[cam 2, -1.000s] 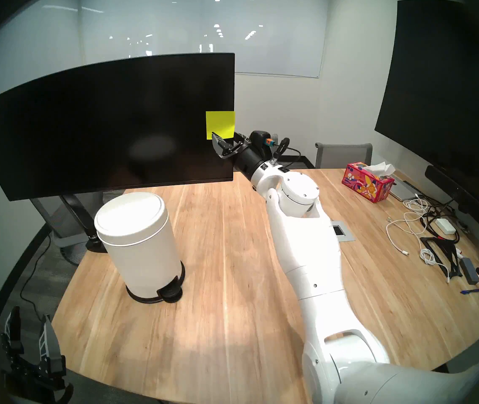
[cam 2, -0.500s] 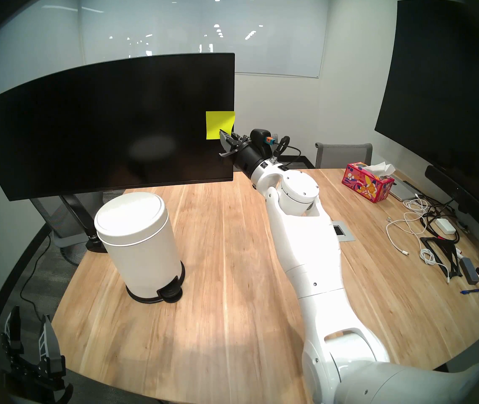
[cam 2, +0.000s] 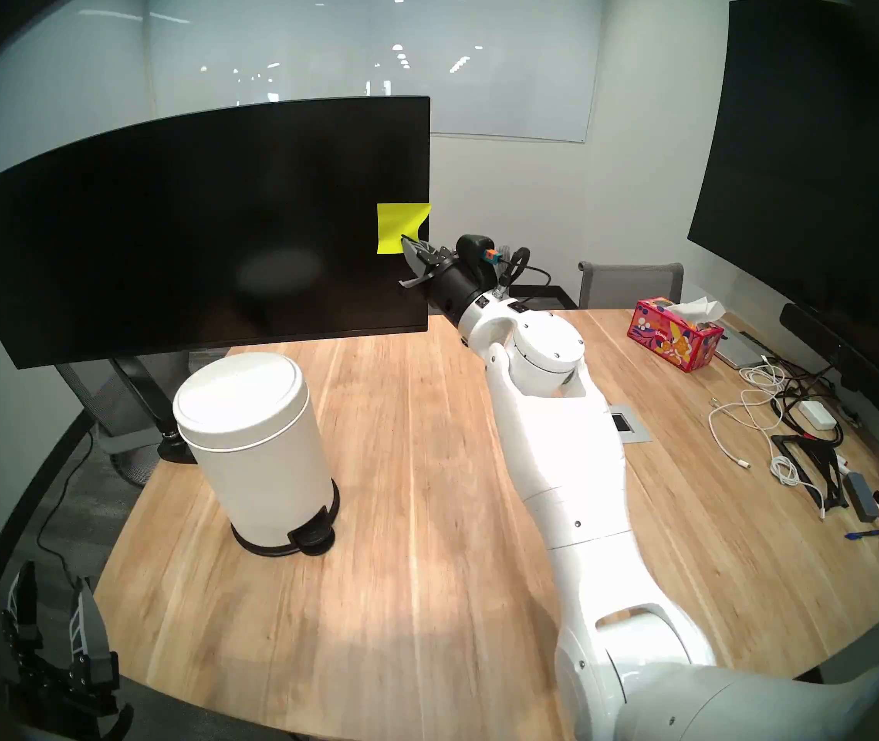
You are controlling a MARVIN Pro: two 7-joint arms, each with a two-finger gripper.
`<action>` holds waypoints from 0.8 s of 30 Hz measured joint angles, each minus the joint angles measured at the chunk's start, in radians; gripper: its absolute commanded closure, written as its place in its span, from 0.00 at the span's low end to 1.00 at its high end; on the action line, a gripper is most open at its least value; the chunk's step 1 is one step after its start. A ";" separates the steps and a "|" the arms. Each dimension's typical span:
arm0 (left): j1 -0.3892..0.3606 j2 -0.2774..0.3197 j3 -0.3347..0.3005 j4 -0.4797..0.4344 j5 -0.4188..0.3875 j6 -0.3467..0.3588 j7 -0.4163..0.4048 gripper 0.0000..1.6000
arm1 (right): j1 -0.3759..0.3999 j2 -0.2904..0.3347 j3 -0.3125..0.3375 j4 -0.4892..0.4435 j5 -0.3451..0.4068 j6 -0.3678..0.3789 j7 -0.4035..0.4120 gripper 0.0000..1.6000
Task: Peel the sticky note off the monitor, open the trash can lid and drop the sticker into the trash can
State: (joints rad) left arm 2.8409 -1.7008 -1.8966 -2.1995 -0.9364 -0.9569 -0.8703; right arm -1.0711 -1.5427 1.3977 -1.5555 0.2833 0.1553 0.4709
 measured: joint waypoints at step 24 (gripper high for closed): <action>0.000 0.036 0.058 0.014 0.120 0.000 0.000 0.00 | -0.225 0.053 0.033 -0.284 0.045 -0.007 0.071 1.00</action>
State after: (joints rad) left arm 2.8407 -1.6648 -1.8385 -2.1857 -0.8164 -0.9570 -0.8702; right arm -1.2958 -1.4897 1.4306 -1.8394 0.3284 0.1486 0.5417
